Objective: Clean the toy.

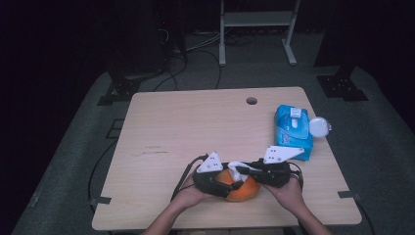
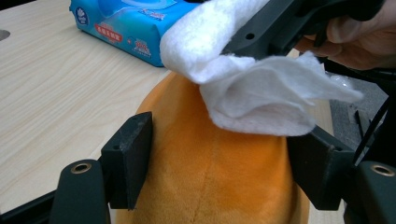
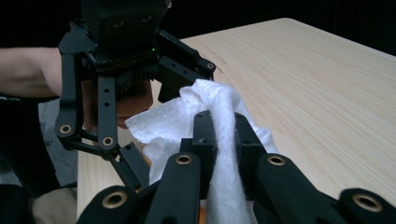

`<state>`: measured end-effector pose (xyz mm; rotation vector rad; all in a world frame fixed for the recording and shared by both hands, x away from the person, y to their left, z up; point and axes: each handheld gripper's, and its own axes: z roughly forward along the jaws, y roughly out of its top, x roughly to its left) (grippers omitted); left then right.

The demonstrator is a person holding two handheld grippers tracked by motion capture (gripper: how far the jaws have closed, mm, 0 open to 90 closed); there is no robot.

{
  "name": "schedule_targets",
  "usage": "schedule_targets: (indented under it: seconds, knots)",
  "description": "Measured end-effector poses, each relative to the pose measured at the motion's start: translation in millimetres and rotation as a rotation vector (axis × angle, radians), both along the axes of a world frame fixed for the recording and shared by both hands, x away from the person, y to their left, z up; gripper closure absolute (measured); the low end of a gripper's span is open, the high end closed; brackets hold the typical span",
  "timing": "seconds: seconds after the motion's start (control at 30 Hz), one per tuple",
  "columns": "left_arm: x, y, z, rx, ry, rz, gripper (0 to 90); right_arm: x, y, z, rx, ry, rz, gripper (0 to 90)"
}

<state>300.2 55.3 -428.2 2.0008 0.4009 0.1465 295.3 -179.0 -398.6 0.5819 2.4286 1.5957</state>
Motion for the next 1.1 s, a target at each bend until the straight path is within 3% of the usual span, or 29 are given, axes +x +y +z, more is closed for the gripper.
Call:
schedule_targets:
  seconds: [0.17, 0.23, 0.27, 0.37, 0.63, 0.87, 1.1]
  knots:
    - [5.5, 4.2, -1.7, -0.039, 0.037, -0.048, 15.1, 6.1, -11.3, -4.7, 0.013, 0.026, -0.016, 82.1]
    - [5.8, 3.9, -3.2, -0.037, 0.041, -0.044, 16.0, 7.6, -13.4, -5.7, 0.015, 0.027, -0.022, 82.1]
    - [4.4, 3.8, -3.2, -0.025, 0.021, -0.039, 19.4, 8.2, -13.8, -5.9, 0.015, 0.03, -0.025, 82.1]
    - [3.9, 6.0, -1.6, -0.008, 0.011, -0.028, 27.3, 13.4, -21.8, -7.6, 0.009, 0.032, -0.05, 82.1]
    - [8.4, 12.5, -3.8, -0.027, 0.043, -0.003, 27.8, 23.0, -55.5, -14.4, 0.027, 0.074, -0.14, 82.0]
    - [9.7, 11.6, -4.4, -0.033, 0.054, 0.01, 26.9, 19.5, -47.9, -10.0, 0.022, 0.065, -0.113, 82.0]
    - [6.7, 5.1, -3.3, -0.026, 0.052, 0.028, 25.6, 9.1, -24.0, -3.7, 0.016, 0.038, -0.052, 82.0]
